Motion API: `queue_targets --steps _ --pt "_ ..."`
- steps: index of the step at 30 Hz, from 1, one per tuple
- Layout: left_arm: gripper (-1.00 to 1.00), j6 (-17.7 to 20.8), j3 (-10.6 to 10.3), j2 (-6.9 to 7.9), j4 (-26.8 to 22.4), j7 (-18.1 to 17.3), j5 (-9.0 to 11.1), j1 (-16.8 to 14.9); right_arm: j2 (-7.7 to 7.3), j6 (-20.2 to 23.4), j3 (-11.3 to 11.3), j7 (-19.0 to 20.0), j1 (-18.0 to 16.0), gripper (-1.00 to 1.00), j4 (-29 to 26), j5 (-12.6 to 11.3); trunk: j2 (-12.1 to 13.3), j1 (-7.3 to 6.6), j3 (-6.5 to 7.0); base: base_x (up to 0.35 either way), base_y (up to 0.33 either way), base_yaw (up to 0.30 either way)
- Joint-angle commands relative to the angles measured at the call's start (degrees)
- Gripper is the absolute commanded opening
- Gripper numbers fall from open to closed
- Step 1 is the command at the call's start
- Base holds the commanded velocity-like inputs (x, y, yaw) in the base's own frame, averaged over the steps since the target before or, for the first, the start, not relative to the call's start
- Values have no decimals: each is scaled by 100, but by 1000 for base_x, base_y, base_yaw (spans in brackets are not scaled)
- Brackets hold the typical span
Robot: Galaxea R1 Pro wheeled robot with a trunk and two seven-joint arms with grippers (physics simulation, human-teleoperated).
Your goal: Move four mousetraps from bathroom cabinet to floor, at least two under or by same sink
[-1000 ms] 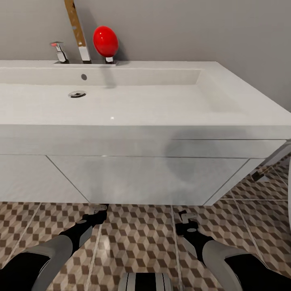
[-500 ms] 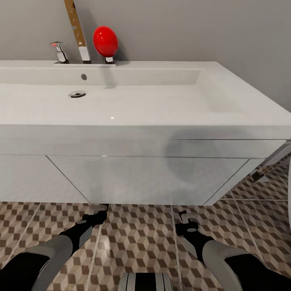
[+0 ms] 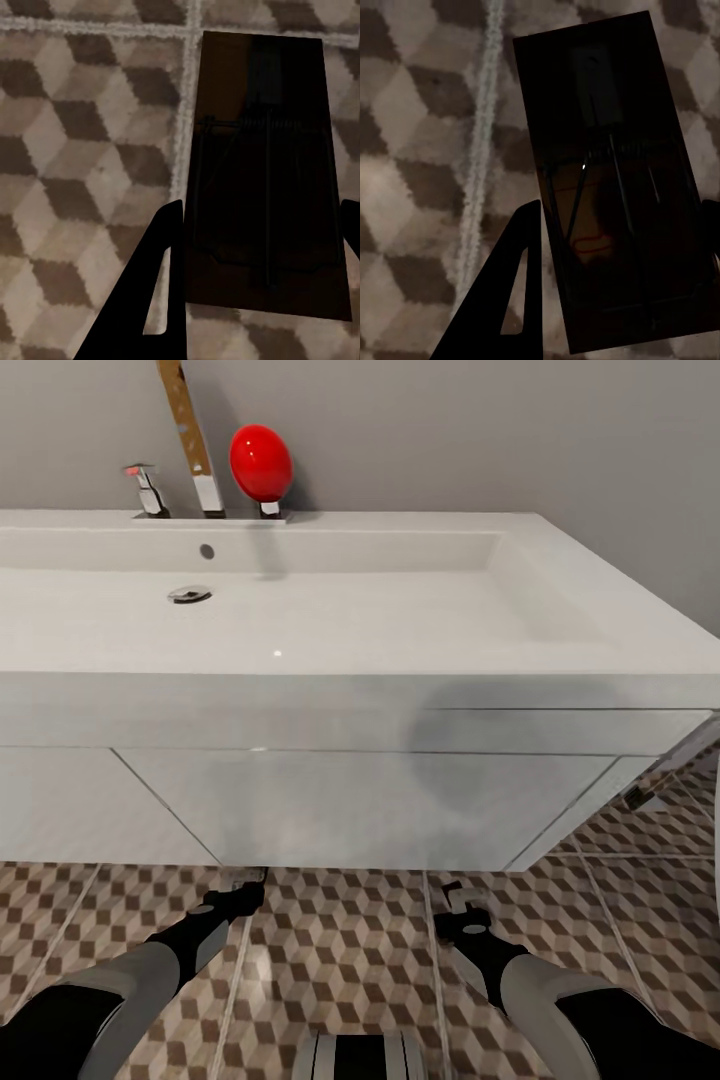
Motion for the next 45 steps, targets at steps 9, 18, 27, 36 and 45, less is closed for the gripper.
queue_targets --steps 9,18,27,36,45 --pt "-100 -20 -52 1 10 22 42 -2 2 -37 34 -18 -7 -100 16 5 -1 0 -4 164 0 0" --pt "-100 -15 -53 1 12 22 42 -2 13 -17 40 -26 -7 -100 15 11 -1 0 -4 16 0 0" --pt "-100 -15 -59 1 46 19 37 -2 38 310 43 -15 -7 -100 15 26 -1 0 -4 1 0 0" --pt "-100 -15 -61 2 142 14 34 -2 64 495 43 45 -7 -100 15 29 -1 0 -4 0 0 0" --pt "-100 -12 -68 8 270 2 16 -2 93 501 6 52 -7 -100 1 -16 -1 0 -4 0 0 0"
